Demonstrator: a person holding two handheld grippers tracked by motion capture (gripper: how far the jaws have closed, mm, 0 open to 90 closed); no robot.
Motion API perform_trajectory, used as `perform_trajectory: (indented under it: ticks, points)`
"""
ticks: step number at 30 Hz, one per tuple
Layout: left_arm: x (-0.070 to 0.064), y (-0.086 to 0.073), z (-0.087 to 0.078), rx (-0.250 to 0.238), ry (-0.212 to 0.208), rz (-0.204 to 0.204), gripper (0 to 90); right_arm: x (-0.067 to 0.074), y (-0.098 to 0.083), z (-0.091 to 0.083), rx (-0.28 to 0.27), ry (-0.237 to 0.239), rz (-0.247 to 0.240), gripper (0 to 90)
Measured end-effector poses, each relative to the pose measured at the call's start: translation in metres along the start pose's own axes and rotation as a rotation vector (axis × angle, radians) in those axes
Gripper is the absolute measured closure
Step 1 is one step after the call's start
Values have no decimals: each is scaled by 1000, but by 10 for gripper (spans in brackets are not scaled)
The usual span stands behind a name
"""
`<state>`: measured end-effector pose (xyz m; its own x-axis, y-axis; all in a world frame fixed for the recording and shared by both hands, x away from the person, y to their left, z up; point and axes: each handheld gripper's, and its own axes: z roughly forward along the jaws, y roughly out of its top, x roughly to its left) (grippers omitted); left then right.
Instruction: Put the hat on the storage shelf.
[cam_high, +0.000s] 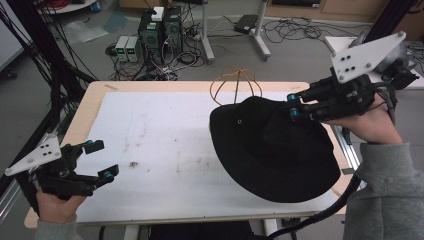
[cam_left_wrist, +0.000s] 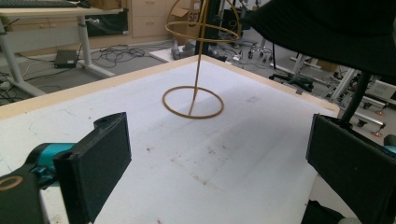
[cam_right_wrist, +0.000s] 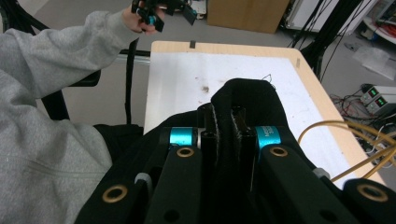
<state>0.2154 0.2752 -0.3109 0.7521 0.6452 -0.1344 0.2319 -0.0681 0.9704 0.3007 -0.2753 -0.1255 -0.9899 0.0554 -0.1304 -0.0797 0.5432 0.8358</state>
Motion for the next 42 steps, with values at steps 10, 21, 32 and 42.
perform_trajectory:
  ticks: [10,21,32,42]
  points:
    - [-2,0,-11,-16,9,-2,69,-11,24,-14,4,-30,-16,852]
    - [1,-1,-13,-12,27,6,69,-59,42,-17,-18,-67,10,852]
    - [1,-2,-10,5,50,36,75,-114,45,1,-13,-101,45,850]
    - [5,-3,-17,-10,66,30,75,-151,54,15,-38,-116,62,850]
